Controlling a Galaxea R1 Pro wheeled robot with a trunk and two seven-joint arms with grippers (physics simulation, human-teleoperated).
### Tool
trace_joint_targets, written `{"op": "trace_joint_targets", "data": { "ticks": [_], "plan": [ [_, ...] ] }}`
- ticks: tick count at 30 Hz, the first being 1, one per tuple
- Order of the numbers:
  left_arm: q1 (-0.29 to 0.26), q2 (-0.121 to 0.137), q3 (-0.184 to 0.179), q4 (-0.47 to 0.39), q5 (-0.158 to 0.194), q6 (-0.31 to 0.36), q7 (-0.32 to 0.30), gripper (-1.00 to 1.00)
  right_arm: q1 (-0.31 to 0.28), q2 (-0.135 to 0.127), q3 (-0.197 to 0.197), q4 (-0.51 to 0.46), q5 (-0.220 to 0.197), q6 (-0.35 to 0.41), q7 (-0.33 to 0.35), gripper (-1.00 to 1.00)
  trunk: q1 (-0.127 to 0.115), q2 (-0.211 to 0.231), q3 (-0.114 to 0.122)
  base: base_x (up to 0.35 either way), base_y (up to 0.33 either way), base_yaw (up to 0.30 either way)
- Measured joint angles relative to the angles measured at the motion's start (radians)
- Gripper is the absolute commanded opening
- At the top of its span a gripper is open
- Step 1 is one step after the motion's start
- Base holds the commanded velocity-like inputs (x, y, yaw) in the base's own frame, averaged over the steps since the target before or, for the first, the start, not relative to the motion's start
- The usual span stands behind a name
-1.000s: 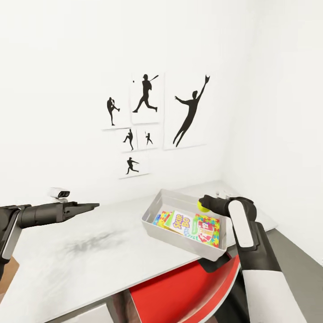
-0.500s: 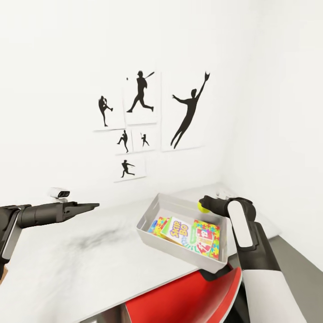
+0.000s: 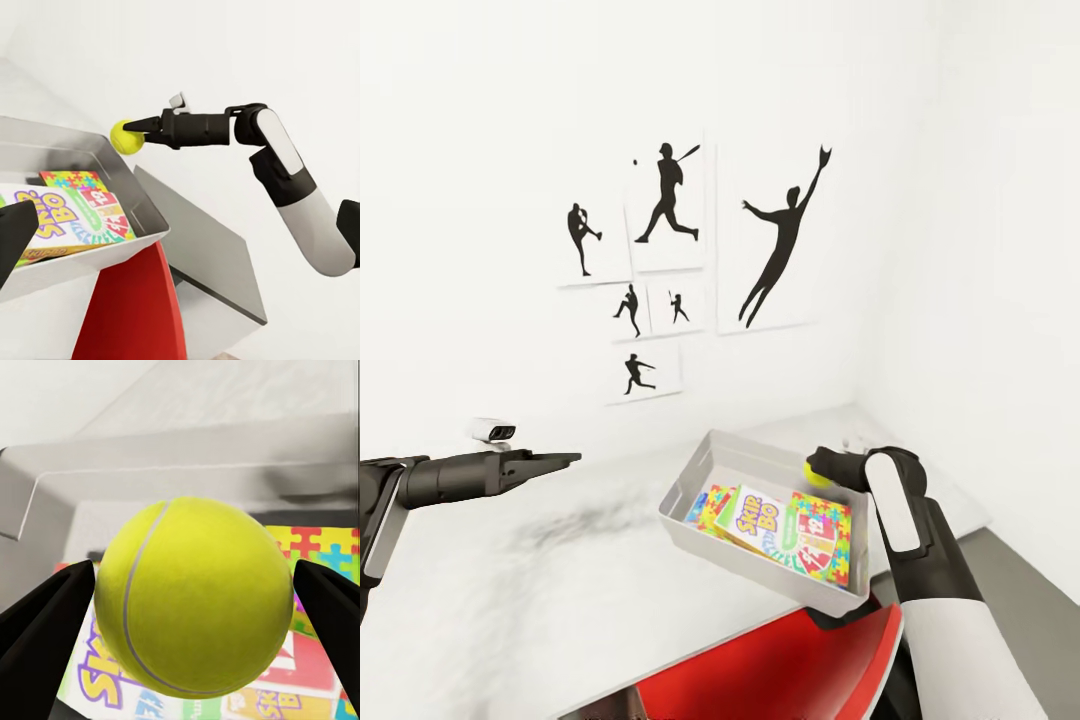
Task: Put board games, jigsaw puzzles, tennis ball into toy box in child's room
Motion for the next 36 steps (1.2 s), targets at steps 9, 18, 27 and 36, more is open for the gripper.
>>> {"op": "trace_joint_targets", "data": {
  "ticks": [9,18,27,36],
  "plan": [
    [-0.001,0.0,0.0,0.0,0.0,0.0,0.0,1.0,0.0,-0.002,0.001,0.006,0.0,0.002,-0.049,-1.0,0.0,0.0,-0.015,0.0,0.0,0.0],
    [0.0,0.0,0.0,0.0,0.0,0.0,0.0,1.0,-0.02,-0.001,-0.001,0.009,0.036,-0.001,-0.06,-1.0,0.0,0.0,-0.029,0.0,0.0,0.0],
    [0.0,0.001,0.001,0.0,-0.001,0.0,0.0,1.0,-0.028,0.001,-0.002,0.036,0.107,-0.037,-0.061,-1.0,0.0,0.0,-0.044,0.0,0.0,0.0],
    [0.0,0.001,0.0,0.0,-0.001,0.0,0.0,1.0,-0.039,0.001,0.0,0.051,0.107,-0.066,-0.059,-1.0,0.0,0.0,-0.059,0.0,0.0,0.0]
  ]
}}
